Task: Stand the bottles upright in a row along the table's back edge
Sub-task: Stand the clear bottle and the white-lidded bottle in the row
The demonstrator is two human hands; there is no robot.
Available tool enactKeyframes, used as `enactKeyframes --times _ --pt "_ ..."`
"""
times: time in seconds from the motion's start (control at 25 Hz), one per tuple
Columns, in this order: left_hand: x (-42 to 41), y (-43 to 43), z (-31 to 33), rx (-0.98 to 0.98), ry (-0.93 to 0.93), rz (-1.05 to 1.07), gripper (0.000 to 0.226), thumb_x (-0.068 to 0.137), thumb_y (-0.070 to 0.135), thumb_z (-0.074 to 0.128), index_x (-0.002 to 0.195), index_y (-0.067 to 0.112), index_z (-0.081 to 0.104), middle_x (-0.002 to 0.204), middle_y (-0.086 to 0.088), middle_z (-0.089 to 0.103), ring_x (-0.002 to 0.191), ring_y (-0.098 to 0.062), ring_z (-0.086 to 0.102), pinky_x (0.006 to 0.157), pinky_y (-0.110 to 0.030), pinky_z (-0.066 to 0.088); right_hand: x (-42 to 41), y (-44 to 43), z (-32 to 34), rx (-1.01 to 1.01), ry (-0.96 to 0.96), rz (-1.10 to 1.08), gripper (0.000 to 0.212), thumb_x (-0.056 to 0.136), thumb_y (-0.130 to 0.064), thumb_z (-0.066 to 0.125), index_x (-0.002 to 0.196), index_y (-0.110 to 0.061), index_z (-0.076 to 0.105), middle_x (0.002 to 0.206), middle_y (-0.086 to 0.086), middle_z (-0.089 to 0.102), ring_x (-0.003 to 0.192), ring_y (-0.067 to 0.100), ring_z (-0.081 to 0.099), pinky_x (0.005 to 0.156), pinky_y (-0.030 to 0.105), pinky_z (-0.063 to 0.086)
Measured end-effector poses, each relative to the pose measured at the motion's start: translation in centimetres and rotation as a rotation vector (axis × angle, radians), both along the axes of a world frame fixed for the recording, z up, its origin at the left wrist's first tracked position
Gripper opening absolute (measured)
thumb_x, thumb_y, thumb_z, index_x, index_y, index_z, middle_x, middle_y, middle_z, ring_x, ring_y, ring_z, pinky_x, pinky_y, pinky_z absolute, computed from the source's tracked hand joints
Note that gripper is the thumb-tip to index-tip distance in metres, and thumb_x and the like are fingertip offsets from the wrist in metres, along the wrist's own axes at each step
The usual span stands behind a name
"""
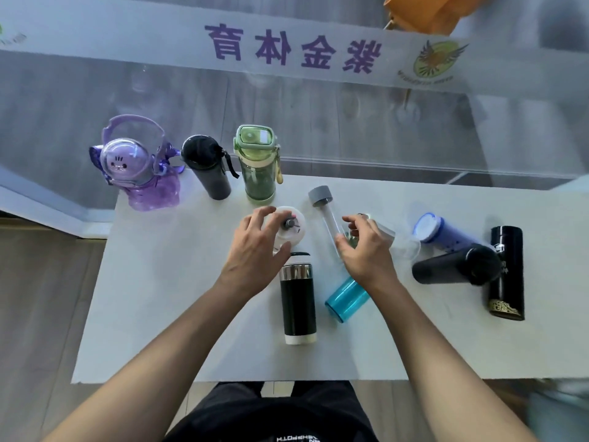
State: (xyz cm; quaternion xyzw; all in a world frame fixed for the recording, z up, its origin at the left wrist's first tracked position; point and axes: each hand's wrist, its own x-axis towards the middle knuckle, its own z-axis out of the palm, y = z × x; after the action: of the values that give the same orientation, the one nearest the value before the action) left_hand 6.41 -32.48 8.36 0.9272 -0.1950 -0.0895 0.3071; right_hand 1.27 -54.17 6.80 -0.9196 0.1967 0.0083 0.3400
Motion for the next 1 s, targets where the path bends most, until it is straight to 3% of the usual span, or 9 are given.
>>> enactKeyframes --times 0.12,0.24,0.44,0.64,0.72,0.88,1.0 --pt "0.8 -1.7 -0.5 0.064 0.024 0.058 0.06 0.082 0.027 0.069 0.137 0.026 0.046 0.142 -0.006 0.043 0.123 -0.033 0.042 0.105 -0.044 0.04 2.7 -1.4 -1.3 -0.001 0.089 0.028 0.039 0.093 -0.035 0.06 0.131 -0.026 0.056 0.121 0.003 0.06 0.107 0.021 0.061 0.089 0.032 0.051" --pt "1.3 -3.1 -1.5 0.12 0.101 0.104 0.065 0.081 0.029 0.071 0.139 0.029 0.042 0.148 -0.006 0.037 0.129 -0.034 0.037 0.109 -0.043 0.036 7.2 -2.7 -3.1 -0.023 0.139 0.098 0.042 0.091 -0.034 0.059 0.132 -0.023 0.055 0.125 0.008 0.06 0.112 0.027 0.06 0.097 0.041 0.05" --pt "0.3 -4.3 -2.6 0.082 0.207 0.221 0.063 0.085 0.026 0.07 0.14 0.036 0.042 0.154 0.002 0.033 0.132 -0.032 0.038 0.111 -0.04 0.035 14.0 -3.5 -6.6 -0.144 0.311 0.189 0.055 0.087 -0.039 0.062 0.134 -0.016 0.046 0.13 0.016 0.052 0.12 0.037 0.052 0.1 0.042 0.044" --pt "-0.2 -5.5 -2.5 0.08 0.174 0.309 0.066 0.083 0.014 0.072 0.14 0.031 0.046 0.156 0.003 0.033 0.135 -0.03 0.037 0.108 -0.04 0.038 16.4 -3.5 -8.9 -0.182 0.496 0.256 0.056 0.085 -0.048 0.062 0.127 -0.016 0.044 0.127 0.013 0.056 0.117 0.036 0.057 0.089 0.038 0.045" --pt "-0.3 -5.6 -2.5 0.078 0.177 0.318 0.066 0.083 0.011 0.072 0.141 0.029 0.046 0.157 0.002 0.033 0.135 -0.03 0.037 0.109 -0.039 0.037 16.5 -3.4 -8.6 -0.094 0.433 0.215 0.057 0.083 -0.046 0.065 0.127 -0.015 0.046 0.126 0.012 0.058 0.116 0.034 0.058 0.084 0.035 0.044" --pt "-0.5 -5.4 -2.5 0.057 0.187 0.314 0.067 0.084 0.012 0.071 0.142 0.033 0.044 0.158 0.004 0.03 0.136 -0.029 0.035 0.108 -0.04 0.039 17.0 -4.2 -4.8 0.174 0.079 0.07 0.064 0.074 -0.041 0.074 0.131 -0.022 0.052 0.12 0.003 0.066 0.108 0.025 0.062 0.085 0.029 0.048" --pt "-0.5 -5.4 -2.9 0.036 0.198 0.331 0.068 0.084 0.011 0.071 0.142 0.033 0.044 0.158 0.004 0.029 0.138 -0.029 0.034 0.111 -0.04 0.037 17.1 -4.9 -1.8 0.242 -0.093 0.098 0.062 0.067 -0.041 0.079 0.124 -0.029 0.057 0.109 -0.01 0.067 0.102 0.015 0.065 0.086 0.027 0.052"
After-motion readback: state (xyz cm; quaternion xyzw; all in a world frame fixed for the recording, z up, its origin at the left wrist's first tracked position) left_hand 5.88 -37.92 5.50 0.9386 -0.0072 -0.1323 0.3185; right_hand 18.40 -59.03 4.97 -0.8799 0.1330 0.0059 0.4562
